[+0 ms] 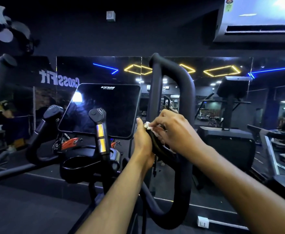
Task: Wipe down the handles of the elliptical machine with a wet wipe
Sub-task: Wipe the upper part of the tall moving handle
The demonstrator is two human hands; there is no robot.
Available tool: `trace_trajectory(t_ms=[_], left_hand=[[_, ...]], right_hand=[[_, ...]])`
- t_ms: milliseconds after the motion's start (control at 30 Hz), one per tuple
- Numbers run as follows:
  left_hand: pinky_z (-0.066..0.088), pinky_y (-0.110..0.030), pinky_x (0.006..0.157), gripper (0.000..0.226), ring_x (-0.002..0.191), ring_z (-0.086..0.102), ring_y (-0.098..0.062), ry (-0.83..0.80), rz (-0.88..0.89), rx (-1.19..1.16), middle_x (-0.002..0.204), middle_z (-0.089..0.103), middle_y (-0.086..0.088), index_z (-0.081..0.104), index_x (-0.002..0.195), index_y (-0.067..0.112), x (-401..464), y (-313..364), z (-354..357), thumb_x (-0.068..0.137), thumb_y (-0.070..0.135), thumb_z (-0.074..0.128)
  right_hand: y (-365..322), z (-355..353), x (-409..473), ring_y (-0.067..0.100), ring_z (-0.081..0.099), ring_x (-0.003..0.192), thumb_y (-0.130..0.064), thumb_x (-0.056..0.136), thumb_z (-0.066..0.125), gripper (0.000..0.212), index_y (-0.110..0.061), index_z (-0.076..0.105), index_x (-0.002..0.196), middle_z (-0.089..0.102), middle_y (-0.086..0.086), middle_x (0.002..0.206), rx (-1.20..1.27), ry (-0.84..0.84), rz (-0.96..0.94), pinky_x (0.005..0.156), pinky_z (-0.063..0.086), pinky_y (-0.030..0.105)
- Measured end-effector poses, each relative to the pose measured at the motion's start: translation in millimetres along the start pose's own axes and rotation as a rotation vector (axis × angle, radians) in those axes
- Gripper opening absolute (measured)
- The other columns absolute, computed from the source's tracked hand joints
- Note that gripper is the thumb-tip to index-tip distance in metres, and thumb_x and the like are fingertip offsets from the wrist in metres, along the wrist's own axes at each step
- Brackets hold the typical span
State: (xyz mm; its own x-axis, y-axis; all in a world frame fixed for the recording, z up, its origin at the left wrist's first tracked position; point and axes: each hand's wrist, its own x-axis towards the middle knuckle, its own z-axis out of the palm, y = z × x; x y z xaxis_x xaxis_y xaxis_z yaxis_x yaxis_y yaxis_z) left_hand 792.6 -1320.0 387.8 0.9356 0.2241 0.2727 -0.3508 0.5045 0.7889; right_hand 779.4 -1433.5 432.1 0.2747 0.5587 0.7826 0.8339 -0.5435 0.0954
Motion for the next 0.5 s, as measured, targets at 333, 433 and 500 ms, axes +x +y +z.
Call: trace_trajectory(t_ms=[333, 433, 500], left_hand=[[0.041, -0.027, 0.052, 0.089, 0.055, 0.048, -0.017, -0.146, 0.031, -0.223, 0.071, 0.053, -0.008, 0.062, 0.101, 0.009, 0, -10, -8, 0.097, 0.080, 0.008], [0.042, -0.029, 0.054, 0.092, 0.059, 0.047, -0.019, -0.178, 0.050, -0.284, 0.071, 0.052, -0.010, 0.061, 0.098, 0.008, -1, -16, -10, 0.096, 0.082, 0.008], [0.040, -0.029, 0.054, 0.095, 0.056, 0.045, -0.016, -0.213, 0.041, -0.349, 0.069, 0.052, -0.006, 0.062, 0.107, 0.007, -4, -19, -10, 0.095, 0.084, 0.007]], right_hand=[[-2, -15, 45, 0.016, 0.054, 0.071, -0.015, 0.092, 0.065, 0.009, -0.006, 0.066, 0.093, 0.055, 0.009, 0.099, -0.409, -0.198, -0.416, 0.062, 0.058, 0.034], [-12, -26, 46, 0.020, 0.061, 0.077, -0.027, 0.101, 0.051, 0.018, -0.012, 0.062, 0.099, 0.051, 0.002, 0.099, -0.538, -0.444, -0.578, 0.052, 0.050, 0.036], [-5, -36, 69, 0.024, 0.065, 0.080, -0.030, 0.102, 0.049, 0.020, -0.015, 0.061, 0.097, 0.047, -0.003, 0.089, -0.653, -0.395, -0.570, 0.051, 0.042, 0.035]])
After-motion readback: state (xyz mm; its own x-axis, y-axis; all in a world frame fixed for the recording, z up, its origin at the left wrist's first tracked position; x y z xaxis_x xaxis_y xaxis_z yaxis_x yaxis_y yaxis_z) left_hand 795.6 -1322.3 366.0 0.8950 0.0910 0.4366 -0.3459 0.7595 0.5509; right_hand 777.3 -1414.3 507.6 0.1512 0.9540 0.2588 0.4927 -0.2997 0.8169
